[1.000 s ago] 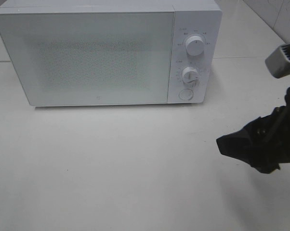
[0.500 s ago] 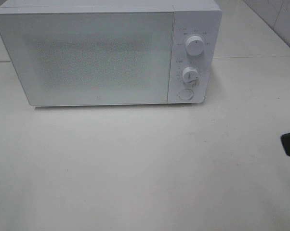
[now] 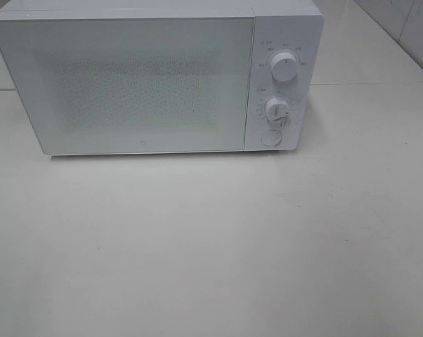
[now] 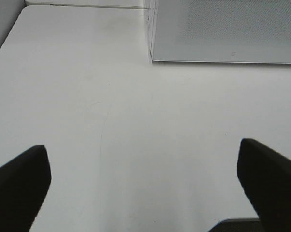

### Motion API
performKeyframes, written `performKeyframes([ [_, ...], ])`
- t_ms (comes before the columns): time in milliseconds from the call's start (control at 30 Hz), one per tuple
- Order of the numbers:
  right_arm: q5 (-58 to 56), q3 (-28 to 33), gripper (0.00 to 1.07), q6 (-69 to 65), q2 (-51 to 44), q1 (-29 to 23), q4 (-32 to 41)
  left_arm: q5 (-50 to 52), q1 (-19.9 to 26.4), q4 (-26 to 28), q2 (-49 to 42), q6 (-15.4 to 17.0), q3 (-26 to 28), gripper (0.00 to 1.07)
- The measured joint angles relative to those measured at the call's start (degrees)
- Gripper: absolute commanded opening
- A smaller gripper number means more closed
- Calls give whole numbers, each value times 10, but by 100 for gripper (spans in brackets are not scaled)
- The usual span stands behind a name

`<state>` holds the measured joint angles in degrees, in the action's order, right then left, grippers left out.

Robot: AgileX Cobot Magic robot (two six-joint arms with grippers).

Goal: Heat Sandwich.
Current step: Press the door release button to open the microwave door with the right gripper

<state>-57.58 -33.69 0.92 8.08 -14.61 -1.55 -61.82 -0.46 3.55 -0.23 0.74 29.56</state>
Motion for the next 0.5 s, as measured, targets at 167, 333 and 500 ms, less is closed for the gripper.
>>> performKeyframes([
  [167, -9, 26, 76, -23, -54, 44, -1, 0, 0, 0, 0, 0, 0, 100],
  [333, -7, 49, 76, -30, -81, 73, -1, 0, 0, 0, 0, 0, 0, 100],
  [500, -2, 51, 76, -32, -83, 96, -1, 0, 0, 0, 0, 0, 0, 100],
])
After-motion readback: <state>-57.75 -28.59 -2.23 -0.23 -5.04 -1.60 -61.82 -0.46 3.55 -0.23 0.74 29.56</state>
